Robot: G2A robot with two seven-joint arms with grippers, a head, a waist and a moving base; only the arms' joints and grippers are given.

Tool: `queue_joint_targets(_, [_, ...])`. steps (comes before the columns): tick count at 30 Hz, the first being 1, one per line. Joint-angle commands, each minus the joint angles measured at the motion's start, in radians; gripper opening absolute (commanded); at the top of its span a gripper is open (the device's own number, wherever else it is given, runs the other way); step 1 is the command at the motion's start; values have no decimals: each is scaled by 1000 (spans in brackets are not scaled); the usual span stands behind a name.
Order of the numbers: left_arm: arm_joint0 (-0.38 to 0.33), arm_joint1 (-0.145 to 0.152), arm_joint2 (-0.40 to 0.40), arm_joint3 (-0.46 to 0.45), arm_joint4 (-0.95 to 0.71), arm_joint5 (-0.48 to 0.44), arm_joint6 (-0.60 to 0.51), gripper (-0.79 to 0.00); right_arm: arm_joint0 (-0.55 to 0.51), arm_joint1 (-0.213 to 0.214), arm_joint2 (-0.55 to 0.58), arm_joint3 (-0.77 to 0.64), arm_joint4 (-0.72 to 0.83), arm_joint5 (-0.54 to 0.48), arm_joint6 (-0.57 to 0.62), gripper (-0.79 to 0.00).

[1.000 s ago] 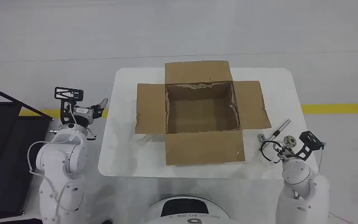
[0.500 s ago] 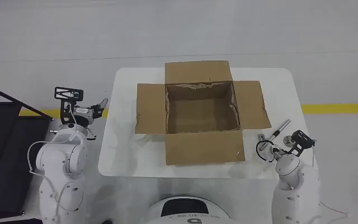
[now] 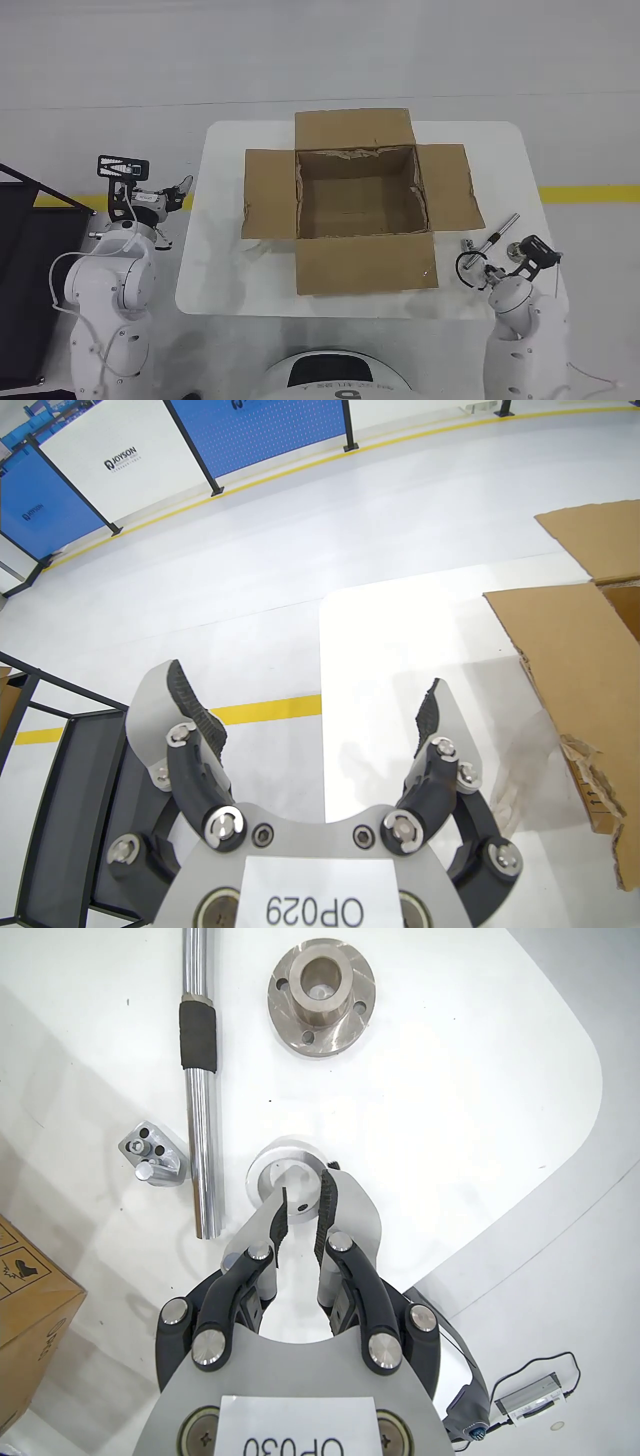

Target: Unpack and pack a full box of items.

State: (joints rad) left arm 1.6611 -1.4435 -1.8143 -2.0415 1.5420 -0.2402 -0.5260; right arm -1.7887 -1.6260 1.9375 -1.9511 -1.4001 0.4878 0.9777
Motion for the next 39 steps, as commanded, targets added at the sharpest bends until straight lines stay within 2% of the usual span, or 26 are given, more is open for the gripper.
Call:
queue_joint_targets(1, [0, 0, 0, 0, 0, 0, 0, 0, -6, -1, 7, -15, 27, 10, -16, -542])
queue_joint_targets(5, [0, 0, 0, 0, 0, 0, 0, 0, -51, -7, 31, -86, 147, 5, -94, -529])
queue_joint_targets(6, [0, 0, 0, 0, 0, 0, 0, 0, -56, -7, 33, -93, 156, 3, -102, -477])
queue_joint_targets(35, [0, 0, 0, 0, 0, 0, 0, 0, -56, -7, 33, -93, 156, 3, -102, -477])
queue_joint_targets(36, [0, 0, 0, 0, 0, 0, 0, 0, -55, -7, 34, -86, 157, 4, -104, 0])
queue_joint_targets(39, [0, 0, 0, 0, 0, 0, 0, 0, -34, -4, 35, -43, 134, 20, -116, 0])
